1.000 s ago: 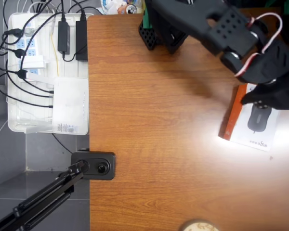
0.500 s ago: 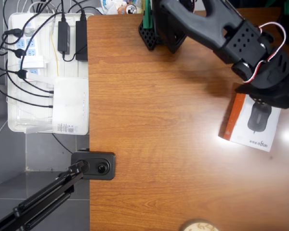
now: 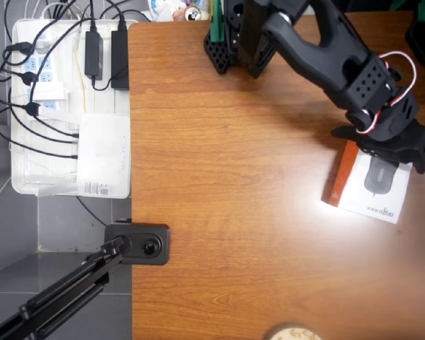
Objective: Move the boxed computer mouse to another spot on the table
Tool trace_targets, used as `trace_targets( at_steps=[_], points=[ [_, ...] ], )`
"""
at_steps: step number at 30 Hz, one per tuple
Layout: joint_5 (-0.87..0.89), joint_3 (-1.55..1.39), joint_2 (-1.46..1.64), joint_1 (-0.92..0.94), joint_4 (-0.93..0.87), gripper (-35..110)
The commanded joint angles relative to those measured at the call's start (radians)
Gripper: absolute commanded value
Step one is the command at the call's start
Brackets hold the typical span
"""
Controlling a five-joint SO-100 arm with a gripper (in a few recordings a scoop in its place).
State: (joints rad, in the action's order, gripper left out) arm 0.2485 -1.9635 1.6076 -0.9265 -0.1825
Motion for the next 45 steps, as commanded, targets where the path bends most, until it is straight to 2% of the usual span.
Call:
trace_targets(
  at_steps=[1, 19, 21, 22, 25, 26, 28, 41, 42, 45],
  points=[
    [0.003, 0.095, -0.043, 0.005, -0.002, 104],
    [-0.005, 0.118, -0.193, 0.006, 0.060, 104],
    [0.005, 0.101, -0.207, 0.005, 0.078, 100],
    [0.018, 0.098, -0.213, 0.003, 0.075, 94],
    [0.048, 0.110, -0.216, -0.003, -0.008, 61],
    [0.049, 0.117, -0.216, -0.005, -0.043, 46],
    [0.025, 0.103, -0.218, -0.009, -0.058, 0],
    [-0.011, 0.181, -0.178, -0.005, -0.067, 0],
    [-0.008, 0.218, -0.175, 0.002, -0.072, 5],
    [0.021, 0.354, -0.190, 0.017, -0.087, 37]
  ],
)
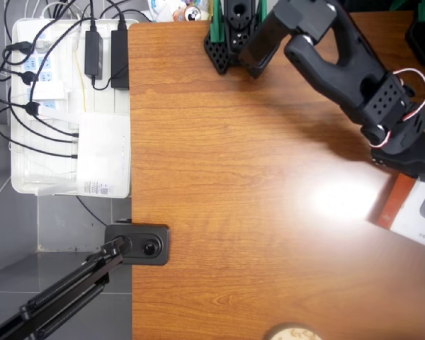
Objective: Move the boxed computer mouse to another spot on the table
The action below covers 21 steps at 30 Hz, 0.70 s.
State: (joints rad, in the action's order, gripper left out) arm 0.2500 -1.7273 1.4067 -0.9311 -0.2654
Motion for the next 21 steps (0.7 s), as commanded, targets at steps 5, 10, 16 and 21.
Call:
trace_targets(
  at_steps=[5, 10, 16, 21],
  points=[
    [0.037, 0.413, -0.049, 0.041, -0.207, 83],
    [0.008, 0.457, -0.063, 0.044, -0.198, 96],
    [-0.044, 0.446, -0.110, 0.014, -0.172, 99],
    [-0.058, 0.502, -0.179, 0.008, -0.166, 96]
  ],
)
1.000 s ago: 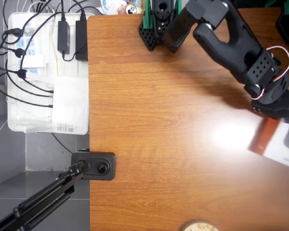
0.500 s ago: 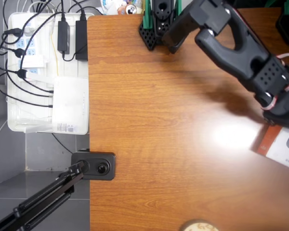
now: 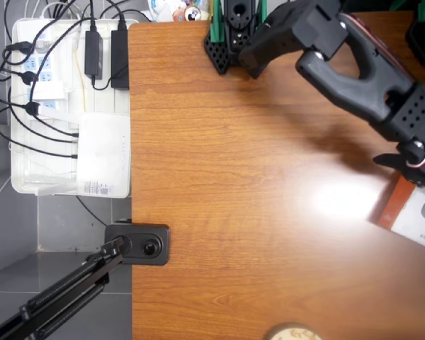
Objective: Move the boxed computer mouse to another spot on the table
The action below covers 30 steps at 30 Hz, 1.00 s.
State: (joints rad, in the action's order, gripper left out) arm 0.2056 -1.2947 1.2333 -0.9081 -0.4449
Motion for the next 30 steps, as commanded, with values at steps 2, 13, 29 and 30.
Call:
trace_targets(
  at_steps=[2, 13, 29, 30],
  points=[
    [-0.017, 0.106, -0.035, -0.018, 0.002, 94],
    [-0.037, 0.307, -0.209, -0.034, -0.029, 90],
    [-0.064, 0.428, -0.305, -0.069, -0.060, 88],
    [-0.064, 0.416, -0.296, -0.067, -0.057, 88]
  ],
)
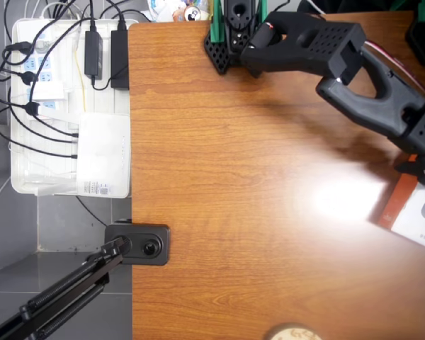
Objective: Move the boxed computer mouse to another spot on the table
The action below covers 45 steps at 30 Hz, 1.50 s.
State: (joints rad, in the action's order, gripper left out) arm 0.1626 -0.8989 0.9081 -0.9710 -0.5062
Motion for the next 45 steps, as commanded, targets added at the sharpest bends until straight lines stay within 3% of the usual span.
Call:
trace_targets(
  at_steps=[1, 11, 16, 37, 45],
  points=[
    [-0.021, 0.005, 0.041, -0.002, 0.003, 88],
    [-0.038, -0.239, 0.225, 0.025, 0.066, 95],
    [-0.040, -0.310, 0.261, 0.020, 0.189, 101],
    [-0.034, -0.072, 0.098, 0.005, 0.018, 105],
    [-0.032, 0.014, 0.015, 0.014, 0.040, 105]
  ],
)
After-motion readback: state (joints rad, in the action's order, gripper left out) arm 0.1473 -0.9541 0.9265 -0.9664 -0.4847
